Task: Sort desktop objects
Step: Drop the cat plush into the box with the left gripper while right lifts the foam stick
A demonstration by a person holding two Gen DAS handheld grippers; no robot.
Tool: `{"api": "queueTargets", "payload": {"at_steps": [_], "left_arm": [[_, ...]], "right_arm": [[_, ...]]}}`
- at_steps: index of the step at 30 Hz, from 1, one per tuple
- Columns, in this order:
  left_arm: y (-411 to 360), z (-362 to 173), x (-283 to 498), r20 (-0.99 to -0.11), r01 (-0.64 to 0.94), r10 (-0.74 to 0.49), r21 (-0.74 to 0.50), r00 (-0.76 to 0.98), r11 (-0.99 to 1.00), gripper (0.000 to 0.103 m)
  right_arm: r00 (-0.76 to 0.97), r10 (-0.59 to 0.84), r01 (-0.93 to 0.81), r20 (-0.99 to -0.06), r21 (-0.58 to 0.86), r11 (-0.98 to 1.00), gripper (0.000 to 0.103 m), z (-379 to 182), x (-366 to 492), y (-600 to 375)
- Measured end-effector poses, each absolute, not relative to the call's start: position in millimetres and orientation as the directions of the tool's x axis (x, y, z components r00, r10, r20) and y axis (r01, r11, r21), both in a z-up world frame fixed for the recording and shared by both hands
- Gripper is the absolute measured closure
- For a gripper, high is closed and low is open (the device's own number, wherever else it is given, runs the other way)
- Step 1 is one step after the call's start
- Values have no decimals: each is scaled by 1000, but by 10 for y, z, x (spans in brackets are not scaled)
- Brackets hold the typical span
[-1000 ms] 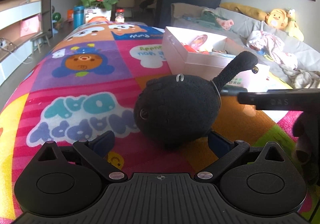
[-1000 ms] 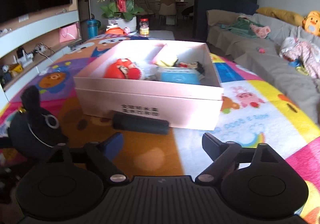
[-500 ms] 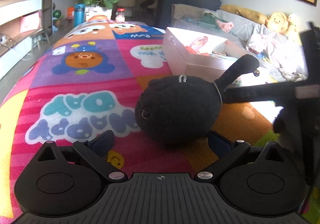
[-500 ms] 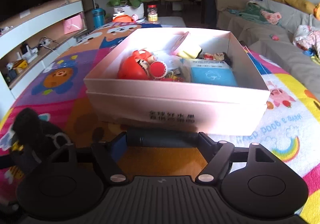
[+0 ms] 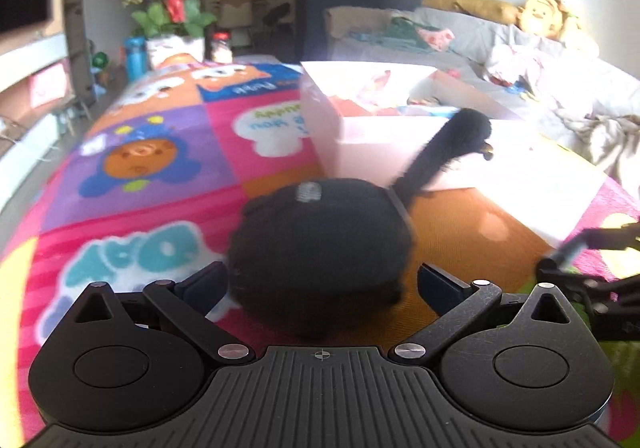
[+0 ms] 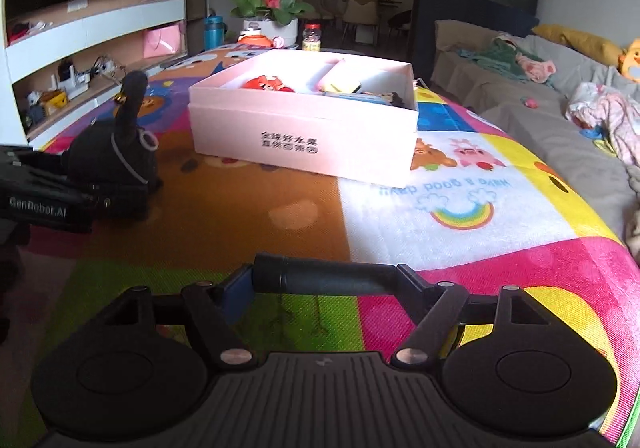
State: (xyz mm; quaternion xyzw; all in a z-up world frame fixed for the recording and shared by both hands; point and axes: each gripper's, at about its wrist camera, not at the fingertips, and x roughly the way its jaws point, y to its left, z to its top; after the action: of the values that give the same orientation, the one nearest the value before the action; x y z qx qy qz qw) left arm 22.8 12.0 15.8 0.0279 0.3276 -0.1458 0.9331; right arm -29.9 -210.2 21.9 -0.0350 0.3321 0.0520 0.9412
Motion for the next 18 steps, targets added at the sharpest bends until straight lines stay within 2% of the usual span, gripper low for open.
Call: {"api": "queueTargets", "payload": {"at_steps": [5, 7, 9, 14, 18], "left_arm": [[46, 146, 79, -666, 422, -371, -94, 647, 902, 0], [23, 145, 0, -673, 453, -380, -74, 635, 889, 0], [20, 163, -58, -666, 455, -362, -39, 652, 890, 0], [35, 181, 2, -616, 349, -211, 110, 758, 931, 0], [-14, 182, 117, -601, 346, -206, 127, 772, 929, 0]], "right_arm": [[768, 103, -133, -632, 0, 991, 28, 195, -292, -2127], [769, 104, -135, -630, -1, 991, 28, 190, -300, -2120], [772, 104, -135, -627, -1, 991, 28, 191, -305, -2117], [769, 106, -134, -631, 3, 991, 28, 183, -300, -2125], [765, 104, -134, -636, 1, 991, 27, 185, -293, -2117]]}}
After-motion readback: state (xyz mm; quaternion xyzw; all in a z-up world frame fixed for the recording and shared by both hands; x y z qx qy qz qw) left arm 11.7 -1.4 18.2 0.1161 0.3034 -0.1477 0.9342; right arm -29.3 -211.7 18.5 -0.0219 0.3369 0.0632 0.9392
